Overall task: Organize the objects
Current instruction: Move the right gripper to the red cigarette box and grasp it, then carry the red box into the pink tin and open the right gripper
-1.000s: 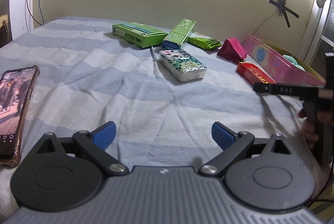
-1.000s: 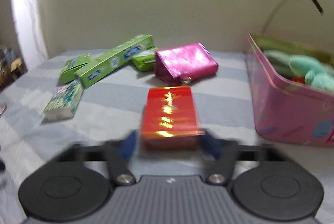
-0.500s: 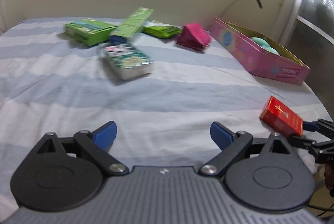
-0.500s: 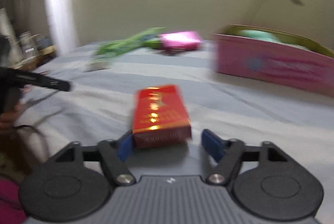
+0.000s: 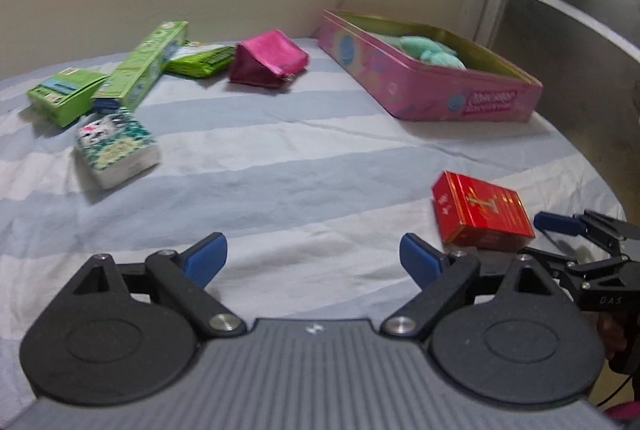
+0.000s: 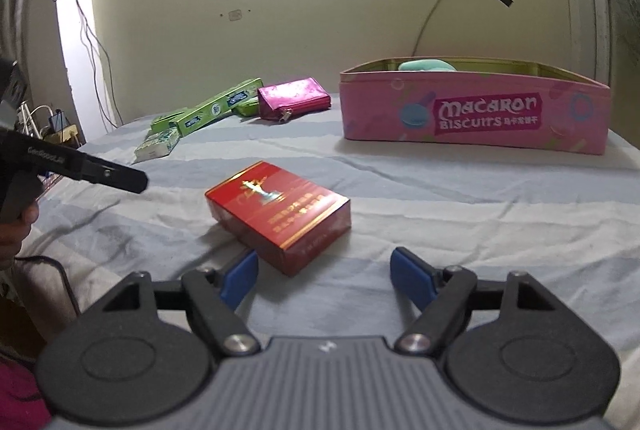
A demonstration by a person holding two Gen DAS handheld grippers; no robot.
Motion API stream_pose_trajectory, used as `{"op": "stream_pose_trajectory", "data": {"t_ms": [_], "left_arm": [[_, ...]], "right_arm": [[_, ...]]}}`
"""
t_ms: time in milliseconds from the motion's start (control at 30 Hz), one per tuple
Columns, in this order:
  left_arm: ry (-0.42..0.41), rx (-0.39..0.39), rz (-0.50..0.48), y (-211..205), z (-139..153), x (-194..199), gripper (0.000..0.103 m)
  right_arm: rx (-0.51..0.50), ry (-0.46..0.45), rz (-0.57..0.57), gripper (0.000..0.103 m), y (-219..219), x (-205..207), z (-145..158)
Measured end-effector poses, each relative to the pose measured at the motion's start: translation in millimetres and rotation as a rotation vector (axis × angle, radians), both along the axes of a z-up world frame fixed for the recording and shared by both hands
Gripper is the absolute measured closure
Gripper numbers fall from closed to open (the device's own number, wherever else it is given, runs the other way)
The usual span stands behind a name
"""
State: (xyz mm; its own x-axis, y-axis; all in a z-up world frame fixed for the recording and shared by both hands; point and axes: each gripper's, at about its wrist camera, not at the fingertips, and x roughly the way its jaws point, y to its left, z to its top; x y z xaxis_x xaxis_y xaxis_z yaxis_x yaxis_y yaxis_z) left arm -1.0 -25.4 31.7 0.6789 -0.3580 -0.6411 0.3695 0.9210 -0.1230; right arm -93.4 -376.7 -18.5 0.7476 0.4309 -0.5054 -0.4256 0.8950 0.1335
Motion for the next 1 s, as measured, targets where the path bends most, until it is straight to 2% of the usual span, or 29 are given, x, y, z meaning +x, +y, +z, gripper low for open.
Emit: {"op": "stream_pose_trajectory", "data": {"t_ms": [200,367,433,600,667,700,733,800,1000], "left_arm": [[0.045,0.017,-0.031,-20,-4,7,0.012],[0.027,0.010,-0.100,-43,9,12,0.014],[0.033,-0.008,-0.135,-52,14,16,0.027],[0.064,-0.018,-0.205,-82,12,27,0.031],[0.140,-0.051,-0.238,-92,-1,35,0.040],[0.180,-0.094,-0.250,-96,-7,37,0.041],[0.177,-0.106,-0.244,-100,-8,36,0.041],[0.150,-0.067,-0.261,-116,-3,34,0.041],[0.201,-0.071,-0.386,-178,-4,45,0.045]], "right_arm": [[-0.005,-0.024,0.007,0.028,-1,-5,-2],[-0.031,-0.042,0.002,0.028,3,-8,-3],[-0.043,-0.046,-0.006,0.030,5,-9,-3],[-0.038,-0.059,0.019,0.041,12,-6,2],[-0.047,-0.055,0.036,0.051,17,-1,1],[-0.055,-0.048,0.043,0.054,20,1,-1],[-0.062,-0.060,0.047,0.056,22,1,-1],[-0.106,-0.082,0.022,0.056,22,0,0],[-0.083,-0.051,-0.115,0.056,-33,-1,4]]}}
